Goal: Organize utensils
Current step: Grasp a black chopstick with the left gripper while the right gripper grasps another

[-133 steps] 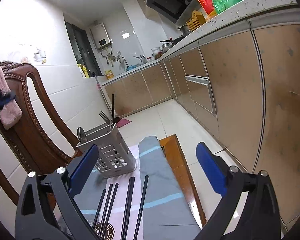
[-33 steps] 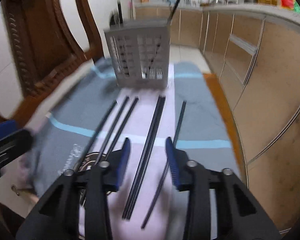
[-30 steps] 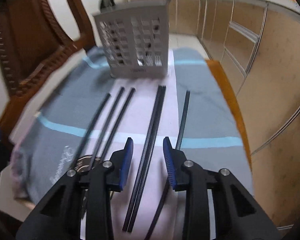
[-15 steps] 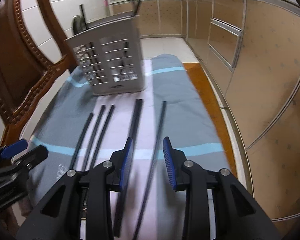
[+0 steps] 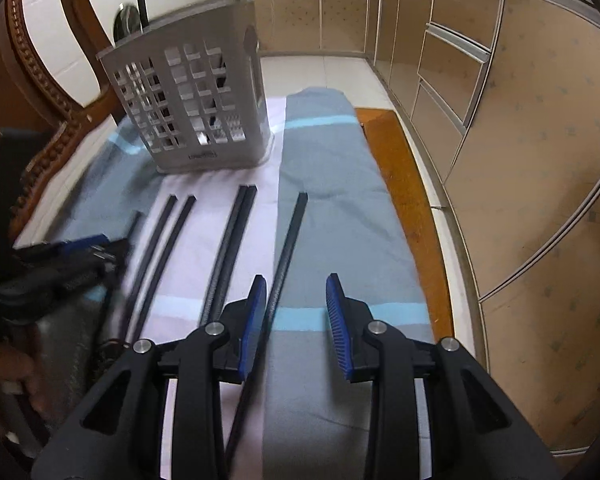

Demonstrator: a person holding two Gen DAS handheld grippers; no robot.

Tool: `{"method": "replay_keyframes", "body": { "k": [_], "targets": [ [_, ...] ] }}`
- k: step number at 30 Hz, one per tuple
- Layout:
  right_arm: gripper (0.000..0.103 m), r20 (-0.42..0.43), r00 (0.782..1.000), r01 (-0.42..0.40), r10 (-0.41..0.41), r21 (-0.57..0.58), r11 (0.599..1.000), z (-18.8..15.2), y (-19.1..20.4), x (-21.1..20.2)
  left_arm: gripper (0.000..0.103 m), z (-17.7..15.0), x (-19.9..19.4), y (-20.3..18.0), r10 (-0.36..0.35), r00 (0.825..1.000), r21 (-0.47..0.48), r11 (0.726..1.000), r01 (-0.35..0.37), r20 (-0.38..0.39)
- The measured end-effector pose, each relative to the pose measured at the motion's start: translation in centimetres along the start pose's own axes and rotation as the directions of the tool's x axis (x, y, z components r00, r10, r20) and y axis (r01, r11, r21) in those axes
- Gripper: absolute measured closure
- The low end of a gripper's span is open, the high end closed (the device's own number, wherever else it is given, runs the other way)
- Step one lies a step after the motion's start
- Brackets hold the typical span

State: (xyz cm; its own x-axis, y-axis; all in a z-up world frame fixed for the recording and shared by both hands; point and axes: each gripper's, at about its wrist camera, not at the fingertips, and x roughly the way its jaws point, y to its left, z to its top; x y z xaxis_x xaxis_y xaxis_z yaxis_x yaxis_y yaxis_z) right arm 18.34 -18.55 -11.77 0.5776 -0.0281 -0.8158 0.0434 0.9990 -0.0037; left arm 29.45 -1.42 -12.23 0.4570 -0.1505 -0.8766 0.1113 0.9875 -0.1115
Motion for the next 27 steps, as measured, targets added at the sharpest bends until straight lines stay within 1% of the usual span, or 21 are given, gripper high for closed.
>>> {"method": "replay_keyframes", "body": {
  "k": [2, 5, 9, 12, 14, 17, 19, 20, 21, 22, 23, 25, 27],
  "targets": [
    [0.07, -0.011, 1.0, -0.007, 0.007, -0.003, 1.0, 0.2, 0.2, 0.7, 0.078, 0.0, -0.1, 0.8, -0.012, 1.0, -0.017, 1.0, 0.012, 0.0],
    [0.07, -0.002, 1.0, 0.016, -0.016, -0.017, 1.0, 1.6, 0.1, 1.4, 0.078, 0.1, -0.2, 1.2, -0.032, 0.999, -0.023, 0.999, 0.031, -0.008],
    [0.07, -0.039, 0.999, 0.008, -0.007, 0.019, 1.0, 3.5, -1.0, 3.6, 0.077, 0.6, 0.0, 1.4, -0.027, 1.0, -0.042, 0.999, 0.026, -0.013],
    [0.07, -0.06, 0.998, 0.016, -0.015, 0.015, 1.0, 4.3, -0.8, 5.1, 0.077, 1.5, 0.4, 1.6, -0.022, 1.0, -0.045, 0.999, 0.022, -0.013],
    [0.07, -0.076, 0.997, 0.013, -0.012, 0.012, 1.0, 4.8, -0.5, 6.3, 0.077, 2.0, 0.9, 1.3, -0.03, 0.999, -0.064, 0.998, 0.029, -0.014],
    [0.07, -0.065, 0.997, 0.038, -0.038, 0.001, 0.999, 5.4, 0.0, 6.9, 0.077, 2.8, 1.4, 1.7, -0.032, 0.999, -0.068, 0.997, 0.031, -0.015],
    [0.07, -0.067, 0.997, 0.038, -0.037, 0.007, 0.999, 5.8, 0.0, 7.2, 0.078, 3.1, 1.6, 1.5, -0.031, 0.999, -0.067, 0.997, 0.03, -0.01],
    [0.07, -0.067, 0.997, 0.034, -0.033, 0.01, 0.999, 6.0, -0.1, 7.3, 0.08, 3.2, 1.6, 1.4, -0.028, 1.0, -0.065, 0.998, 0.028, -0.008],
    [0.074, -0.067, 0.997, 0.029, -0.028, 0.008, 1.0, 6.1, -0.1, 7.4, 0.089, 3.3, 1.6, 1.5, -0.025, 1.0, -0.069, 0.997, 0.025, -0.006],
    [0.091, -0.068, 0.998, 0.009, -0.008, 0.015, 1.0, 6.3, -0.2, 7.6, 0.094, 3.3, 1.8, 1.6, -0.03, 1.0, -0.077, 0.997, 0.029, -0.005],
    [0.093, -0.068, 0.998, -0.005, 0.007, 0.029, 1.0, 6.5, -0.5, 7.6, 0.095, 3.4, 1.8, 1.9, -0.04, 0.999, -0.091, 0.995, 0.04, -0.003],
    [0.094, -0.067, 0.997, -0.036, 0.039, 0.056, 0.998, 6.9, -1.0, 7.5, 0.095, 3.5, 1.8, 2.2, -0.055, 0.998, -0.093, 0.994, 0.054, -0.004],
    [0.095, -0.037, 0.996, -0.081, 0.084, 0.074, 0.994, 7.4, -1.3, 6.3, 0.095, 3.4, 1.5, 2.3, -0.064, 0.998, -0.087, 0.994, 0.064, 0.004]
  ]
}}
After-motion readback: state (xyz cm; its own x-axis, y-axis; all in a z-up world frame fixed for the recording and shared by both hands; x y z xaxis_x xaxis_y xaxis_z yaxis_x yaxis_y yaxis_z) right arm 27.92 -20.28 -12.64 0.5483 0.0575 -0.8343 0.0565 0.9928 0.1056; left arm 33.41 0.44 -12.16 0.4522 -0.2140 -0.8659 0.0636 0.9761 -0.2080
